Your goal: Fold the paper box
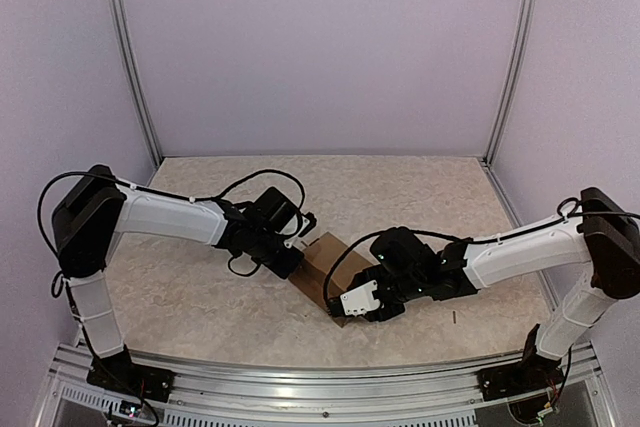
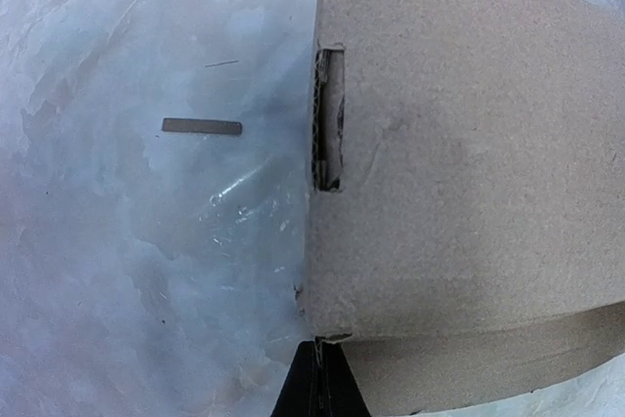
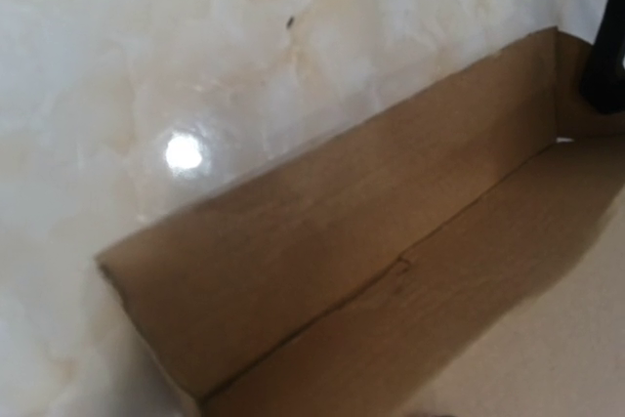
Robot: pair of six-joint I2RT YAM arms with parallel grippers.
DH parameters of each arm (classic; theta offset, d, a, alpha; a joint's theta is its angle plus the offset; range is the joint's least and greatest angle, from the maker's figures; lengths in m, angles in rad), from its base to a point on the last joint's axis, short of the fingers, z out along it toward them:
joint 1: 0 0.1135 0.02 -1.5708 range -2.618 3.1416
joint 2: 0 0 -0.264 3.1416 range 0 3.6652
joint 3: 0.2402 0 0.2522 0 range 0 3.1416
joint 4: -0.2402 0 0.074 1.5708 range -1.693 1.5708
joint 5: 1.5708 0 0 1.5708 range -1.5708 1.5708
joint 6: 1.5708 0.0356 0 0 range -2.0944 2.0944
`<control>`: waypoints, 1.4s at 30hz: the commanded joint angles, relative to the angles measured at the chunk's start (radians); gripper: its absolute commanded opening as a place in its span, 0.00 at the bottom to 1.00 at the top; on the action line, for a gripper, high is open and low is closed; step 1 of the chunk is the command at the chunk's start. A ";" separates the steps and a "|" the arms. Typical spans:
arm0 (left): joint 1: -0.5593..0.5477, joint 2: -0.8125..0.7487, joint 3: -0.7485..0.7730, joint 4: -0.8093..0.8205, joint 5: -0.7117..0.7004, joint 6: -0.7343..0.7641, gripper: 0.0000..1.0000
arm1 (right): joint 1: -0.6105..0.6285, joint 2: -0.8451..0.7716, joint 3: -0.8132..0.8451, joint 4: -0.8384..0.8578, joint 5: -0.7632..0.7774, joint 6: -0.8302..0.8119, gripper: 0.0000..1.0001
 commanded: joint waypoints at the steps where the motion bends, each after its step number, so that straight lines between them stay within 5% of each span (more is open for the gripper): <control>1: 0.003 0.035 0.030 -0.043 0.059 0.022 0.00 | 0.008 0.067 -0.043 -0.120 -0.042 -0.003 0.50; 42: 0.047 0.152 0.251 -0.253 0.043 -0.038 0.00 | 0.008 0.085 -0.031 -0.146 -0.055 -0.008 0.46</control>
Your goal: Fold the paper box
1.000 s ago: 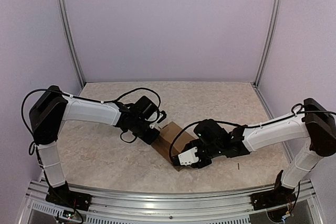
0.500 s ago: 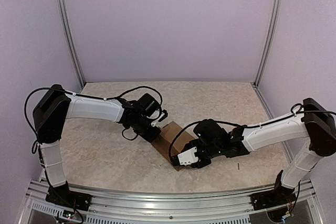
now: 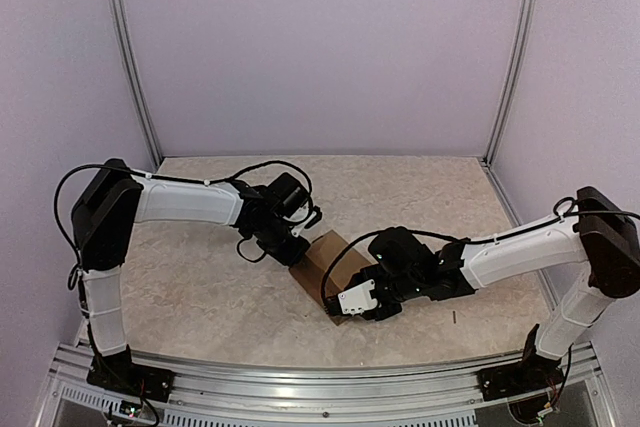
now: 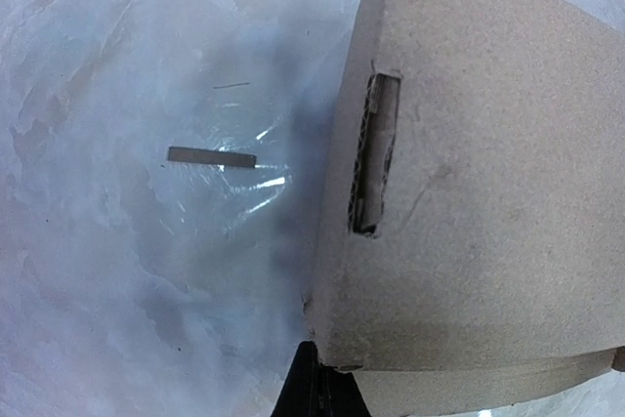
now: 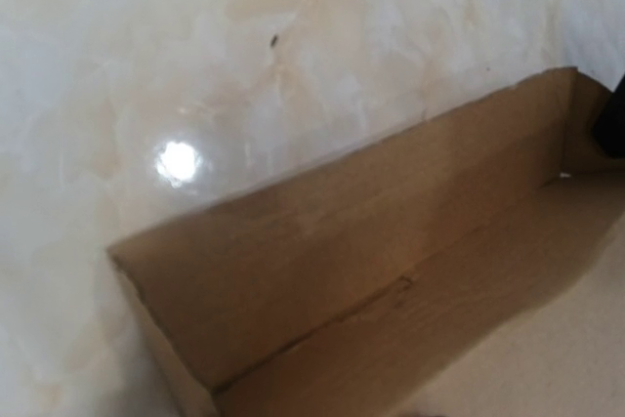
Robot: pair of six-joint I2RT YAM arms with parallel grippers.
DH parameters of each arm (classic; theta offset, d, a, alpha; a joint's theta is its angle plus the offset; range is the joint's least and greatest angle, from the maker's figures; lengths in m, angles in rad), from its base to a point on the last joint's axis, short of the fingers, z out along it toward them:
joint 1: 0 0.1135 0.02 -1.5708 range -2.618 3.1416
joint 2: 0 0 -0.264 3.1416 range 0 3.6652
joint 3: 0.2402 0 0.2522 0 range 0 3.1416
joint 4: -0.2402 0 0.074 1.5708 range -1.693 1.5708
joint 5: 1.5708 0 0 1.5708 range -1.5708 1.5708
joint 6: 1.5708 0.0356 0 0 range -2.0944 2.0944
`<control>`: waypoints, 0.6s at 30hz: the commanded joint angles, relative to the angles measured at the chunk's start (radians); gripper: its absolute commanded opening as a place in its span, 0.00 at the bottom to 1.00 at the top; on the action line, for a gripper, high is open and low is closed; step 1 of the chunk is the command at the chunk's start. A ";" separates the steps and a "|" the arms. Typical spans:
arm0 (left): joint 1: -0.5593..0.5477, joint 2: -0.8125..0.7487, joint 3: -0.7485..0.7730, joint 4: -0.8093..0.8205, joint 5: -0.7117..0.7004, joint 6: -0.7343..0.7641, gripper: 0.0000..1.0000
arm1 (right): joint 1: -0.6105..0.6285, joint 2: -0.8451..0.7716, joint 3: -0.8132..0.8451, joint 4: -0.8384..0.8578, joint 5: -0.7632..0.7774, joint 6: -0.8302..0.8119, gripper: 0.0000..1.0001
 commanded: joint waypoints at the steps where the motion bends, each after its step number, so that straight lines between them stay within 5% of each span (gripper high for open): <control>1: 0.013 0.029 0.008 -0.016 0.003 -0.033 0.00 | 0.008 0.067 -0.036 -0.161 -0.046 -0.005 0.46; 5: 0.013 0.003 -0.028 -0.005 0.014 -0.021 0.05 | 0.008 0.068 -0.036 -0.160 -0.038 -0.004 0.46; 10: 0.010 -0.054 -0.108 0.066 0.008 -0.006 0.29 | 0.008 0.070 -0.035 -0.158 -0.033 -0.002 0.45; 18: 0.011 -0.136 -0.222 0.170 0.023 0.014 0.33 | 0.007 0.076 -0.032 -0.164 -0.035 0.000 0.45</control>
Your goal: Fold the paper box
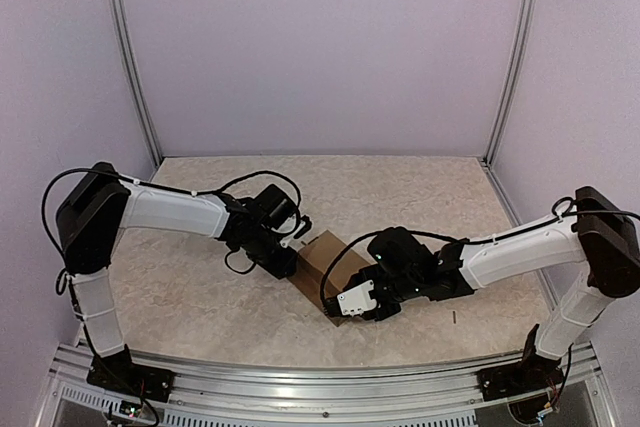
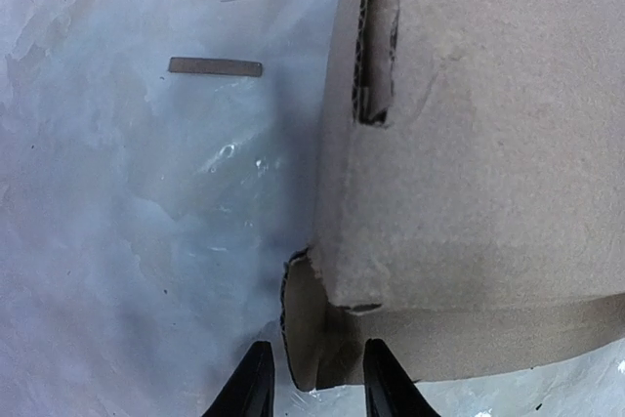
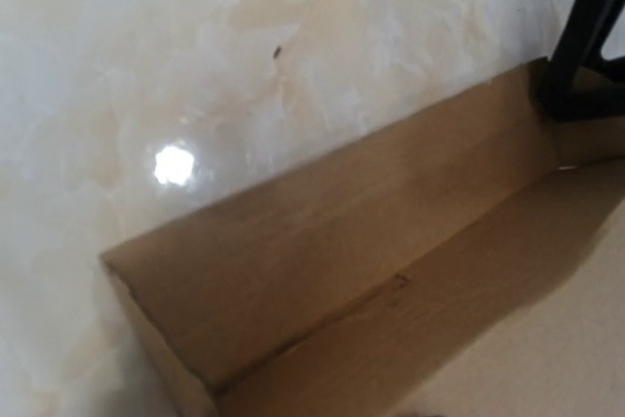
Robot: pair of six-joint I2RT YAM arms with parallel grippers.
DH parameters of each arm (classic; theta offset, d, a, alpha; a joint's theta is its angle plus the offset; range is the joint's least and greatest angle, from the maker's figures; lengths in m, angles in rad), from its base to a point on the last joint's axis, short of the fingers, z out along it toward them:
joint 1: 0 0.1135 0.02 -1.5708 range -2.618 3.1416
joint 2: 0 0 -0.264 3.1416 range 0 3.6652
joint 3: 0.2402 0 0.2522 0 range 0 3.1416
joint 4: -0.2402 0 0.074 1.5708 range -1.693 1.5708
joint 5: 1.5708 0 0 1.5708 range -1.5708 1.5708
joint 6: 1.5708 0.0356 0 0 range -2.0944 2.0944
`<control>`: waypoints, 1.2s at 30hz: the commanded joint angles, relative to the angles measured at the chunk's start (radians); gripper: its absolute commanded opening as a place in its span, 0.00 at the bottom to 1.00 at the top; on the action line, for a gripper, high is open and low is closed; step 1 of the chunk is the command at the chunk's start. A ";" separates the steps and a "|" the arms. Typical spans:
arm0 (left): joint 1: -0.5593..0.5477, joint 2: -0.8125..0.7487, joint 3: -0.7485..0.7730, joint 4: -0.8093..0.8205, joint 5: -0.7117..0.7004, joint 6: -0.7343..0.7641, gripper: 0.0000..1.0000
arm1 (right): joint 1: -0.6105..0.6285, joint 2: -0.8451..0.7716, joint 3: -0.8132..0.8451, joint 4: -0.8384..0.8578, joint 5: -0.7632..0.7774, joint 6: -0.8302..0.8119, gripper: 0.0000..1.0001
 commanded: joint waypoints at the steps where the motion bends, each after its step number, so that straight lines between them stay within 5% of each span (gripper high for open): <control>1: 0.005 -0.070 -0.066 0.088 0.034 0.027 0.34 | 0.008 0.070 -0.033 -0.175 -0.028 0.011 0.45; 6: 0.018 -0.136 -0.128 0.172 0.060 0.032 0.38 | 0.008 0.074 -0.030 -0.178 -0.031 0.012 0.45; 15: 0.054 -0.105 -0.148 0.237 0.091 0.020 0.21 | 0.008 0.077 -0.028 -0.185 -0.033 0.014 0.45; 36: 0.084 -0.039 -0.139 0.275 0.144 0.034 0.04 | 0.008 0.089 -0.024 -0.190 -0.036 0.015 0.45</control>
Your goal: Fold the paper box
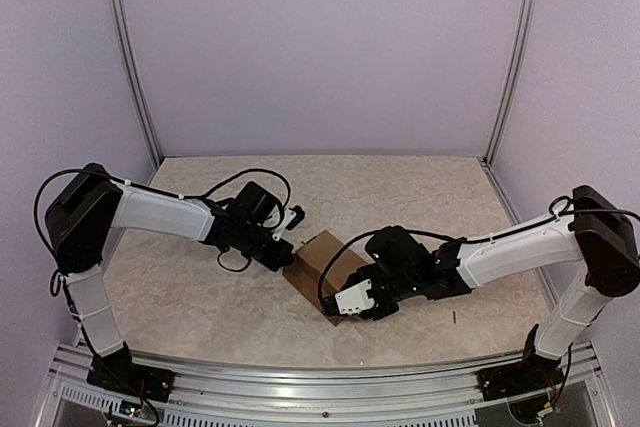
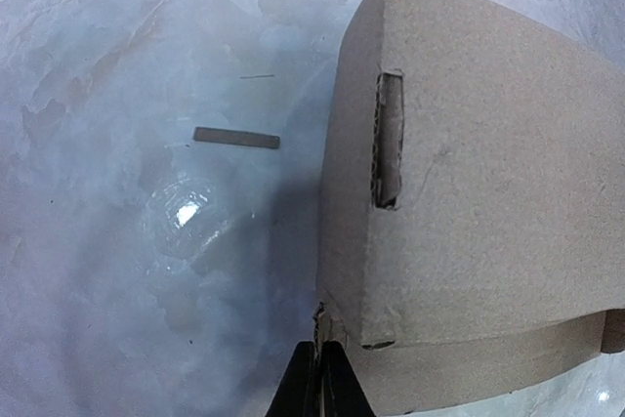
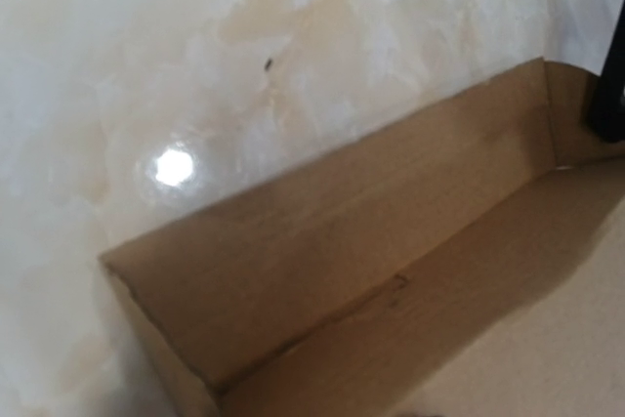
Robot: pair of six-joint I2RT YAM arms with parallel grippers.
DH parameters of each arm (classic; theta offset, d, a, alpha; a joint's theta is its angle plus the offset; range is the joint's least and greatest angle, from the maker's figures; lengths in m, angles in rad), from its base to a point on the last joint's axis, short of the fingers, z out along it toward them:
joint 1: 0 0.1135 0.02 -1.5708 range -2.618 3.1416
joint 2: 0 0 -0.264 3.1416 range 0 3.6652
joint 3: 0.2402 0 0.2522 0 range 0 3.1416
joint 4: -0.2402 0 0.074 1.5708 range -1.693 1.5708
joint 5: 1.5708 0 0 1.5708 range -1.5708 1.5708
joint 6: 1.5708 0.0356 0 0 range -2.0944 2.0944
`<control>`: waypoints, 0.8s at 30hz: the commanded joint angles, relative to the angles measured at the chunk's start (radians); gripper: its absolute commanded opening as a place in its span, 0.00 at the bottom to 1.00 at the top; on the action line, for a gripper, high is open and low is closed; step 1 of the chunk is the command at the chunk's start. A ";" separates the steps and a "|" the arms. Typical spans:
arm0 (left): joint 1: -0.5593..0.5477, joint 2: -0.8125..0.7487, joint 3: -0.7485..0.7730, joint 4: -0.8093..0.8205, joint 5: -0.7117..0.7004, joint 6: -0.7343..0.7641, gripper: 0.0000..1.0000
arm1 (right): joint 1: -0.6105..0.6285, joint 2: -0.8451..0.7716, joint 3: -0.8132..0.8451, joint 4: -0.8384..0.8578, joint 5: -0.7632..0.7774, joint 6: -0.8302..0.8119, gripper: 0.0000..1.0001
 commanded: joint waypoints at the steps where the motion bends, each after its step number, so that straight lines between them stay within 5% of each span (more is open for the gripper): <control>1: 0.007 0.016 -0.003 0.018 0.010 0.015 0.03 | 0.008 0.073 -0.039 -0.190 -0.031 0.015 0.45; 22: -0.035 -0.053 -0.085 0.085 -0.141 0.030 0.00 | 0.006 0.088 -0.037 -0.196 -0.030 0.020 0.43; 24: -0.037 -0.044 -0.083 0.081 -0.150 0.012 0.09 | 0.006 0.083 -0.037 -0.194 -0.029 0.020 0.43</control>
